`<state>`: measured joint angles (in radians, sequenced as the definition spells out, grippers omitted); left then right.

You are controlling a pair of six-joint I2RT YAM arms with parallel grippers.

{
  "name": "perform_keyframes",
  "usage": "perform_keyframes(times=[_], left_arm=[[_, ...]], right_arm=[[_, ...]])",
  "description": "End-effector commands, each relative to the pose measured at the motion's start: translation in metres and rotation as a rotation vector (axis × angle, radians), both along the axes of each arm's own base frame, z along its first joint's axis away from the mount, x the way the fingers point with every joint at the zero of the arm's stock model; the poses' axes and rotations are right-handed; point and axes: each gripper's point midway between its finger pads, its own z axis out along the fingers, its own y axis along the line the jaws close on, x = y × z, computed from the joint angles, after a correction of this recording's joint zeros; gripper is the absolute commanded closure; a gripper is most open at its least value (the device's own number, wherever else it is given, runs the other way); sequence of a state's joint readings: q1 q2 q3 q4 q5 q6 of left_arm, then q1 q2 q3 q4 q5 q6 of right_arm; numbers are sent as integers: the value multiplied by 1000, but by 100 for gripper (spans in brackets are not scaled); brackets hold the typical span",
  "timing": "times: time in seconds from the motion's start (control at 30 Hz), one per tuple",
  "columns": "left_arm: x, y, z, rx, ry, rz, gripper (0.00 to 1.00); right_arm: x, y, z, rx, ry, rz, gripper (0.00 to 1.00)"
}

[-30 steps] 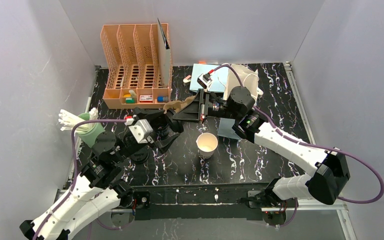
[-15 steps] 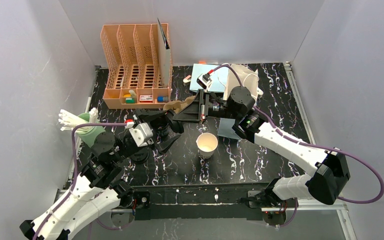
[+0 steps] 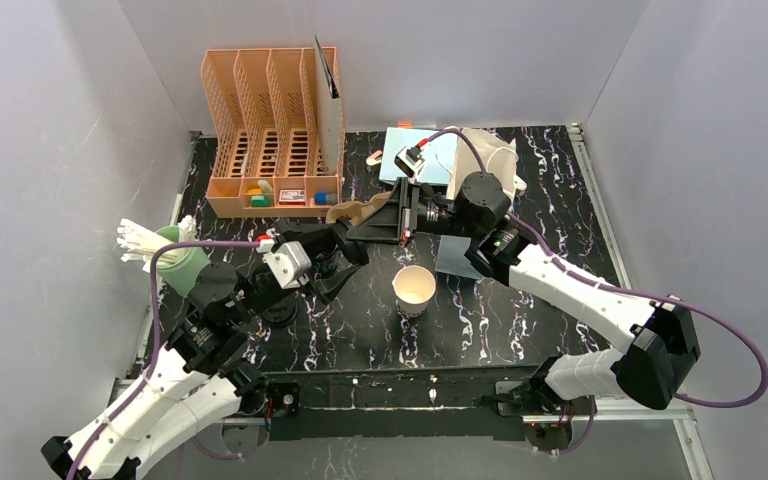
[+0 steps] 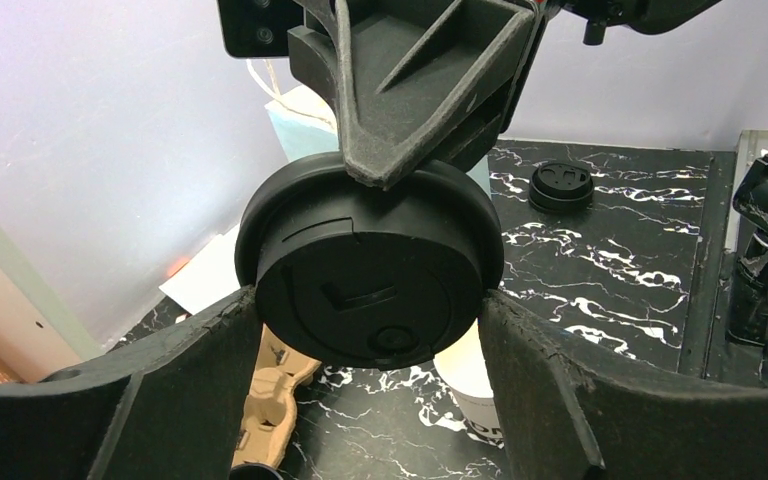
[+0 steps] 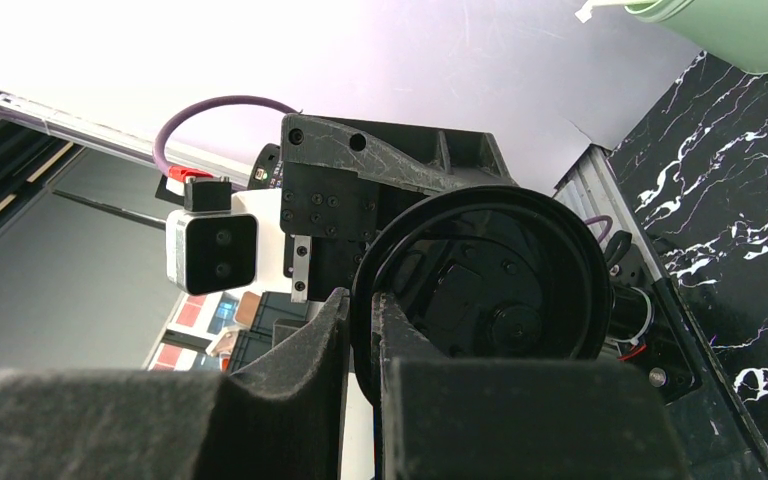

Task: Pack the takeout coffee
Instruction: Close the cup lid on the coffee cup.

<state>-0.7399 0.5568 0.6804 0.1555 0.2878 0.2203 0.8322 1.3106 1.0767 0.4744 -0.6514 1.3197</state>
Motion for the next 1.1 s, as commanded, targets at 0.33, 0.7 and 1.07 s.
perform_keyframes(times=[0.33, 0.7, 1.07], left_arm=[[6, 0, 6, -19, -5, 25, 25], [8, -2, 14, -42, -7, 24, 29], [4, 1, 2, 31, 25, 23, 41]], right_arm=[[-6, -8, 32, 92, -70, -2, 96], [-6, -11, 28, 96, -51, -20, 93], [-2, -20, 24, 56, -75, -103, 32]])
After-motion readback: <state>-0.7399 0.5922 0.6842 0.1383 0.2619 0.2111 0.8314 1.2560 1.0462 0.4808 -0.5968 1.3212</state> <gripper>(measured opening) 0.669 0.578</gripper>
